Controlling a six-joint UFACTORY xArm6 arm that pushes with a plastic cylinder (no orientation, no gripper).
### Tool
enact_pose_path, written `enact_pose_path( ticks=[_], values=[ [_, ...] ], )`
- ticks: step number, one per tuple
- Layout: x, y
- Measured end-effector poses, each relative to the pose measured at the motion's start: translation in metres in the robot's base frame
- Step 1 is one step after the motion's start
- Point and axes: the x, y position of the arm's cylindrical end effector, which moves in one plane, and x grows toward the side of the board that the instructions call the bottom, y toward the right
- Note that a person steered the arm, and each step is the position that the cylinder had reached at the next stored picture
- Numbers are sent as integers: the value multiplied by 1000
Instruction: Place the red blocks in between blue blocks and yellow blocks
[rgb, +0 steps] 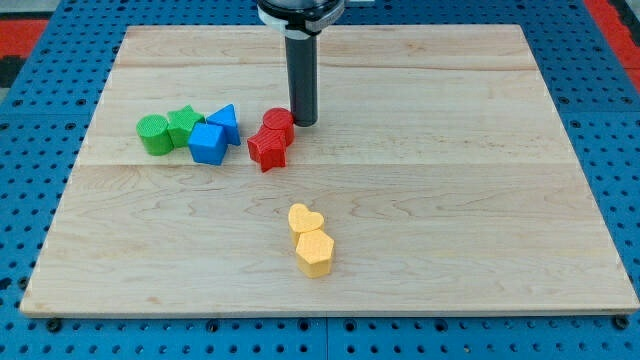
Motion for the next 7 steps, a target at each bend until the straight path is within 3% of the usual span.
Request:
enact_pose_path(
  ticks=[2, 5, 7],
  values=[
    [-14, -31],
    [45, -57],
    [54, -57]
  ],
)
